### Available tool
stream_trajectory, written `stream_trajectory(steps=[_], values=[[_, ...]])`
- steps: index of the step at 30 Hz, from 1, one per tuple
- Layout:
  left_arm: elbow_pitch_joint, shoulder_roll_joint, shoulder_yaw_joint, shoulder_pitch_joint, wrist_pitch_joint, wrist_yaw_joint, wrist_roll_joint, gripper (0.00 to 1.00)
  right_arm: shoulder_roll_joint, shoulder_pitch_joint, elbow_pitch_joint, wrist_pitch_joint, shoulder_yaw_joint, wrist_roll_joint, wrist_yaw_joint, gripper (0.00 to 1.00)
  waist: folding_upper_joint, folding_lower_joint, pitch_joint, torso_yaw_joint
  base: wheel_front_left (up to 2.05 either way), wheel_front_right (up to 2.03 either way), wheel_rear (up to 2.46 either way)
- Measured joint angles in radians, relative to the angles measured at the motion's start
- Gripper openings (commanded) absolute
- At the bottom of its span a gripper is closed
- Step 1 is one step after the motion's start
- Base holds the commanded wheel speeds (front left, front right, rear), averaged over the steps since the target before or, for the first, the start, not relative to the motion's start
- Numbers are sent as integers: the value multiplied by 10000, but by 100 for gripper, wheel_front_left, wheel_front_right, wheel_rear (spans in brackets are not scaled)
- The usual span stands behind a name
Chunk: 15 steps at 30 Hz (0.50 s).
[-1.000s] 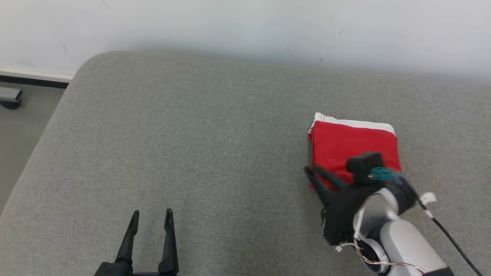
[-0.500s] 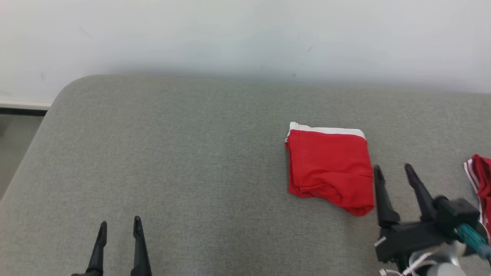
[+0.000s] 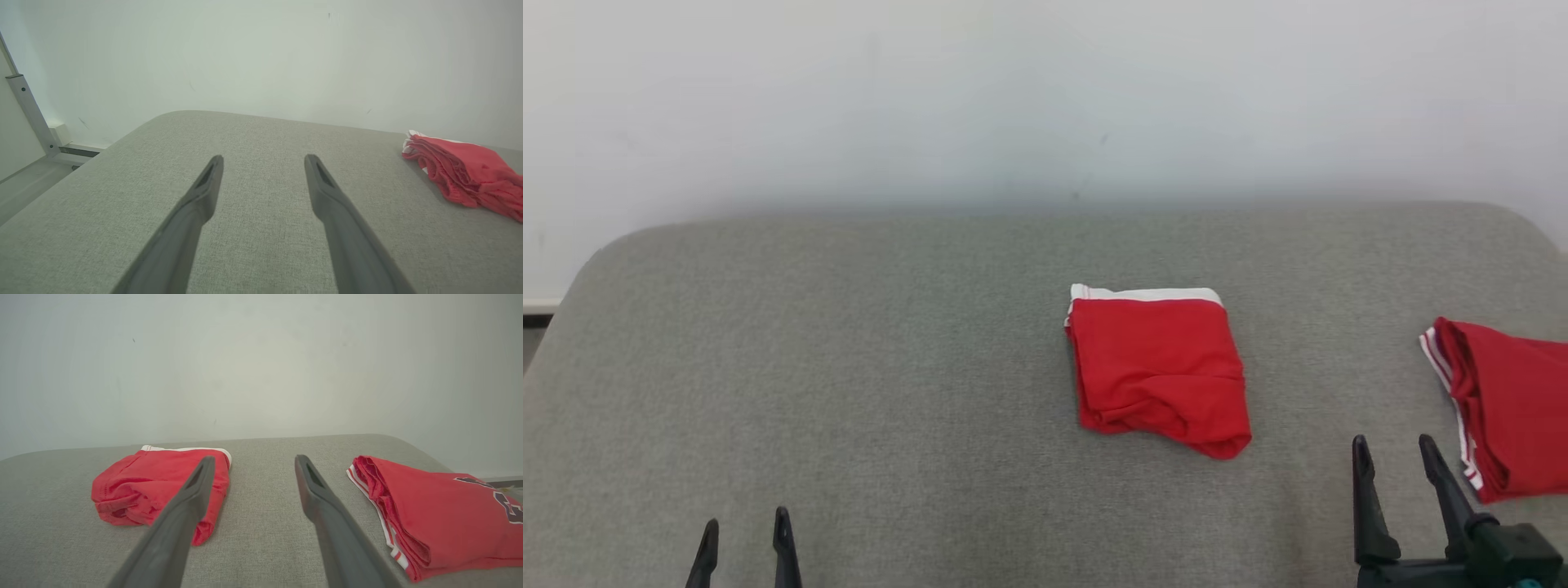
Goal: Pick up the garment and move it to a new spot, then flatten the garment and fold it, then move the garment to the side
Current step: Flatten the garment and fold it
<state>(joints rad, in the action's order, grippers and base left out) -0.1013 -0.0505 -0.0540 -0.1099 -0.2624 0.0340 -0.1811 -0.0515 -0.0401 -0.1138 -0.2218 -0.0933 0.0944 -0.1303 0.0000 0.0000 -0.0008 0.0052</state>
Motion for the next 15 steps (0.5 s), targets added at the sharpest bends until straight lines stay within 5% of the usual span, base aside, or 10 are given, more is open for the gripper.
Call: stream_trajectory(steps=[15], values=[[-556,-4,-362,-258,0,194,67,100,6,-314,-970,-343,238,-50,0,100,0,0,-441,-609,0,0,0]])
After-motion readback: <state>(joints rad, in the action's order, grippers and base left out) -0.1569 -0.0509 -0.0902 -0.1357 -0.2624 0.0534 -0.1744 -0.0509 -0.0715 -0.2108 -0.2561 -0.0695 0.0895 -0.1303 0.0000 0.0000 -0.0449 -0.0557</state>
